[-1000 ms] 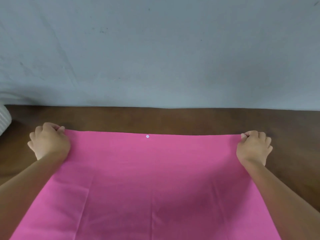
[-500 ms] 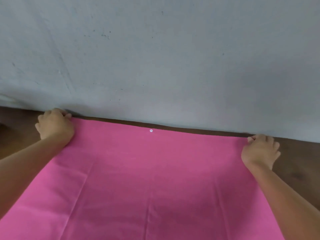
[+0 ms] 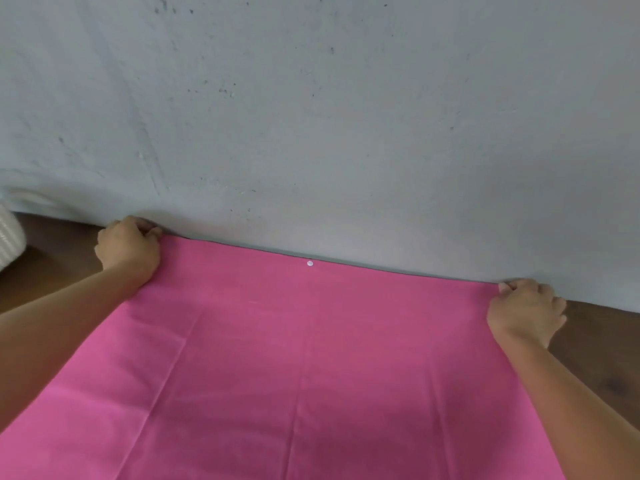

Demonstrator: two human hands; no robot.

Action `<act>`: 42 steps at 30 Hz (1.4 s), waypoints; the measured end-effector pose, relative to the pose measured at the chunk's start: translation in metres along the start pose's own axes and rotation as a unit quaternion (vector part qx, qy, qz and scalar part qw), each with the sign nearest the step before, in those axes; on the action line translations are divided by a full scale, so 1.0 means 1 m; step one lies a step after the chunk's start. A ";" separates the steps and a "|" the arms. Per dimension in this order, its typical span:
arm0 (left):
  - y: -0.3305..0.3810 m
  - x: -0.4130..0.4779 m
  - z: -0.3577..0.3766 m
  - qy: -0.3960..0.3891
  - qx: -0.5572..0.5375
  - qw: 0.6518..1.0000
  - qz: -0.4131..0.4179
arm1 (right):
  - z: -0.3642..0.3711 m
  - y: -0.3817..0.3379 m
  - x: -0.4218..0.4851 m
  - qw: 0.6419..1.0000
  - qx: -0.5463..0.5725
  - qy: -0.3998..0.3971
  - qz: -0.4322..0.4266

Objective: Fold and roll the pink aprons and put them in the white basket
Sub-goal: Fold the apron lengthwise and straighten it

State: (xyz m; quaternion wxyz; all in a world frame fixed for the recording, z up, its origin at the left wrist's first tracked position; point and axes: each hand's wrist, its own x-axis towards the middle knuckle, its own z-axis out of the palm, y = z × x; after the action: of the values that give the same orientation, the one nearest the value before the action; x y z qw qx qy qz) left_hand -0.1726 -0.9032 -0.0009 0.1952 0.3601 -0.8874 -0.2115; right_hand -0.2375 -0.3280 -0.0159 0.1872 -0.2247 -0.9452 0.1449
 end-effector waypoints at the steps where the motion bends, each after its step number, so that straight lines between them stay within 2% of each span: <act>1: 0.000 -0.002 -0.003 0.002 -0.009 1.000 -0.002 | 0.000 0.000 0.000 1.000 0.005 0.001 -0.002; 9: 0.015 -0.053 -0.014 -0.020 0.050 0.999 -0.007 | -0.003 -0.004 -0.001 1.000 0.028 -0.012 -0.002; 12: 0.030 -0.092 -0.018 -0.044 0.047 0.997 0.033 | -0.011 -0.003 -0.002 0.997 0.072 -0.010 -0.007; 15: 0.043 -0.139 -0.021 -0.088 0.045 0.991 0.088 | -0.018 0.003 -0.007 0.995 0.067 -0.015 -0.073; 20: 0.061 -0.225 -0.028 -0.138 0.015 0.978 0.157 | -0.030 0.024 -0.027 0.977 0.048 -0.073 -0.192; 24: 0.076 -0.289 -0.034 -0.194 0.039 0.950 0.243 | -0.040 0.045 -0.046 0.956 0.034 -0.124 -0.265; 30: 0.091 -0.353 -0.030 -0.274 0.078 0.873 0.395 | -0.062 0.075 -0.078 0.925 0.031 -0.178 -0.335; 32: 0.090 -0.358 -0.024 -0.273 0.101 0.860 0.420 | -0.071 0.084 -0.090 0.918 0.022 -0.195 -0.346; 39: 0.089 -0.362 -0.022 -0.251 0.122 0.861 0.426 | -0.110 0.121 -0.142 0.894 -0.054 -0.249 -0.369; 42: 0.087 -0.360 -0.020 -0.244 0.117 0.863 0.427 | -0.129 0.138 -0.169 0.897 -0.069 -0.264 -0.349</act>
State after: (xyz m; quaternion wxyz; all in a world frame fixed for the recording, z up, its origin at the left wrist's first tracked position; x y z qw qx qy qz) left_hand 0.0281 -0.5918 -0.0089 -0.0002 -0.0971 -0.9918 -0.0830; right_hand 0.0081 -0.2660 0.0001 -0.0463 0.1537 -0.9853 0.0582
